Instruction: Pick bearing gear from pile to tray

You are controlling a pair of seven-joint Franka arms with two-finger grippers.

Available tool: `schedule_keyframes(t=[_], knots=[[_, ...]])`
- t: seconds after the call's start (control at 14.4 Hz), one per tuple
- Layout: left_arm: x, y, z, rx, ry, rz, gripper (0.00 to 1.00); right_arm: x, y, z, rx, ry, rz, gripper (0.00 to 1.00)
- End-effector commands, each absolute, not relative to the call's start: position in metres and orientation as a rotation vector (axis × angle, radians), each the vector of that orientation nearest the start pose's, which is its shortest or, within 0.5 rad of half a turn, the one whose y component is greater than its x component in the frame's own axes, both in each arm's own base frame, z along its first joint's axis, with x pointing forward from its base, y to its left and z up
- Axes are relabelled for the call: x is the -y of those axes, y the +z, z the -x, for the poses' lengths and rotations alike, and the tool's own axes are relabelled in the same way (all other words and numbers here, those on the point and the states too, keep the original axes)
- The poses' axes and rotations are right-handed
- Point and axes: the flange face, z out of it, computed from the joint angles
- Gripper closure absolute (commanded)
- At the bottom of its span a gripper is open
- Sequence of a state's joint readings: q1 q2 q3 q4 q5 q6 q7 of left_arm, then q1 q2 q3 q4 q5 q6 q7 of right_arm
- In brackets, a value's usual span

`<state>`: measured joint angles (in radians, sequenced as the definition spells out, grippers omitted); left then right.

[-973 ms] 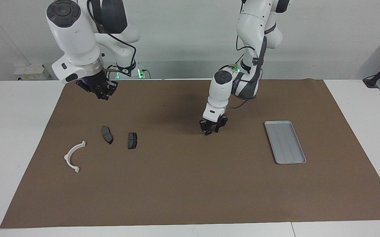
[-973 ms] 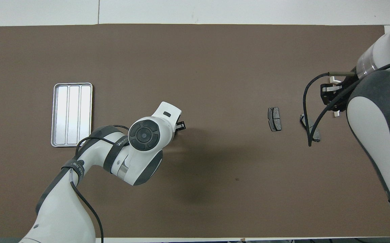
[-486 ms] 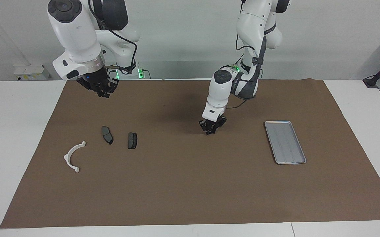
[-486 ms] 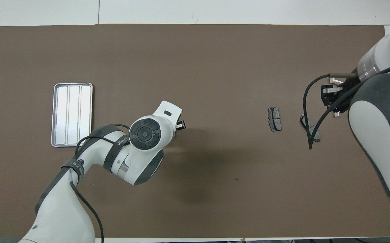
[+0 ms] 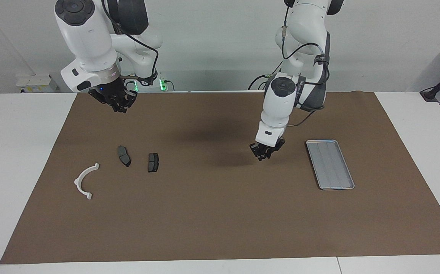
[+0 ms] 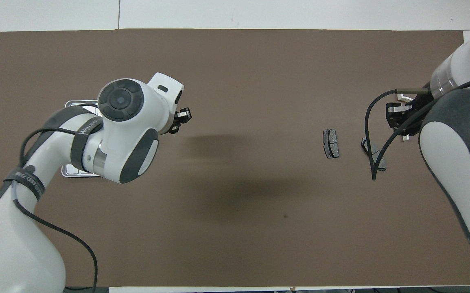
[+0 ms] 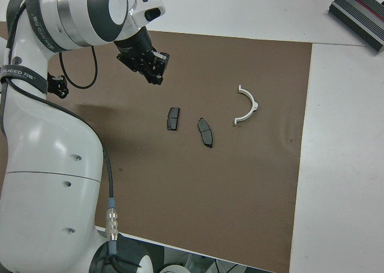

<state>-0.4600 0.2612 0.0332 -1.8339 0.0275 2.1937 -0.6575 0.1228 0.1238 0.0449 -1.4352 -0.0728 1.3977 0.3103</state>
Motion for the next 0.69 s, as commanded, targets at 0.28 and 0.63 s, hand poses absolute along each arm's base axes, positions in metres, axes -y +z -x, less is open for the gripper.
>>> schedule_keyframes(t=[0.28,0.63], knots=[[0.065,0.457,-0.619,0.133,-0.193,3.115,1.0,-0.246,0.613,-0.526,-0.687,0.165,3.075,1.0],[-0.029,0.463,-0.62,0.008,-0.172,3.098,1.0,-0.399,0.538,-0.497,-0.944,0.127,2.973,1.0]])
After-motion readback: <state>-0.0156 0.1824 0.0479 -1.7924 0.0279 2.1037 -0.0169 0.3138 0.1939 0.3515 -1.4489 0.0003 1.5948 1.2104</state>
